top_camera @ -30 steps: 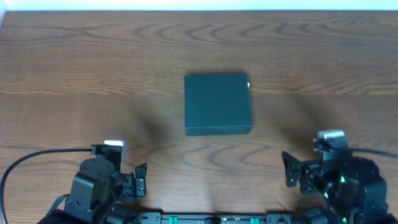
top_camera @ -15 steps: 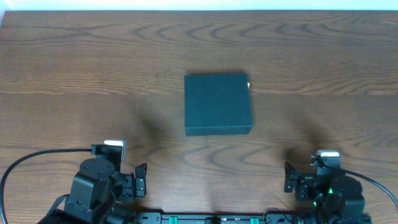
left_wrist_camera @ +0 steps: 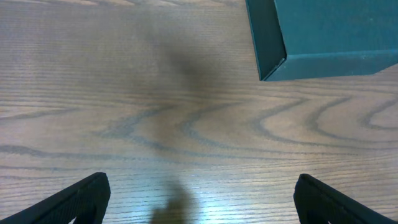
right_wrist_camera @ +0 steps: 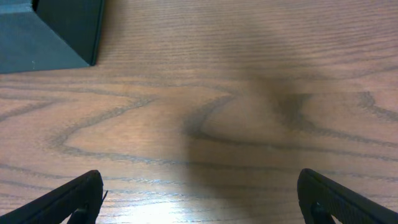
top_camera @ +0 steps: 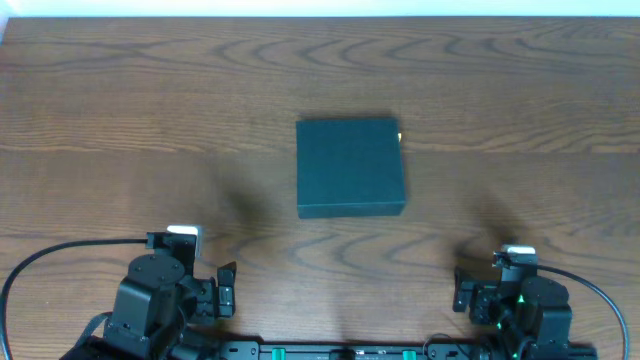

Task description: Pack container

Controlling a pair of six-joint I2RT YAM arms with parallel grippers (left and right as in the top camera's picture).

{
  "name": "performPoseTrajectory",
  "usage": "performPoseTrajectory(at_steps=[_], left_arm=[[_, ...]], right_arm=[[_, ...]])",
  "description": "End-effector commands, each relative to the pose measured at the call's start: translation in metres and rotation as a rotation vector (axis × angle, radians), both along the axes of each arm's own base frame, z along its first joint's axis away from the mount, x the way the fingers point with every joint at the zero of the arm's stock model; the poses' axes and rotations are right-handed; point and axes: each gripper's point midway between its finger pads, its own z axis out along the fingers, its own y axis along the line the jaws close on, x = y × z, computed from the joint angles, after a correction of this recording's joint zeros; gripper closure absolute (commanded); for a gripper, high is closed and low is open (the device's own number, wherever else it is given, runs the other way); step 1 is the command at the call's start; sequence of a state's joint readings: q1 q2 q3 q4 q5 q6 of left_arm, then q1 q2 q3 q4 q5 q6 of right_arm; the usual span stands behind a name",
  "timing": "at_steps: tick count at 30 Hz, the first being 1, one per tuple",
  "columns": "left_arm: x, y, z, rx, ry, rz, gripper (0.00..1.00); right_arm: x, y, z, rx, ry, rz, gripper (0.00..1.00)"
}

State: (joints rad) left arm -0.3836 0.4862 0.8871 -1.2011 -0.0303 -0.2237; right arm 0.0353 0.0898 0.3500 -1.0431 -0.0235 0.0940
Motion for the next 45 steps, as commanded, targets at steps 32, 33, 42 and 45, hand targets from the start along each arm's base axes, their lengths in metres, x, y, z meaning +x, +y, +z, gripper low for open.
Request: performPoseTrajectory(at_steps=[32,33,42,45], left_arm=[[0.005,0.019,-0.096,0.046,-0.162,0.030,0.05],[0.004,0.019,-0.103,0.046,-0.155,0.029,0.05],[0.004,0.020,-0.124,0.079,-0.116,0.012,0.05],[0.004,0.020,-0.124,0.082,-0.116,0.007,0.05]], right_arm=[[-0.001,-0.001,-0.001,-0.006,0.000,0.002,0.01],[-0.001,-0.001,-0.001,-0.006,0.000,0.002,0.01],[-0.001,-0.001,-0.001,-0.007,0.000,0.002,0.01],[-0.001,-0.001,-0.001,-0.007,0.000,0.002,0.01]])
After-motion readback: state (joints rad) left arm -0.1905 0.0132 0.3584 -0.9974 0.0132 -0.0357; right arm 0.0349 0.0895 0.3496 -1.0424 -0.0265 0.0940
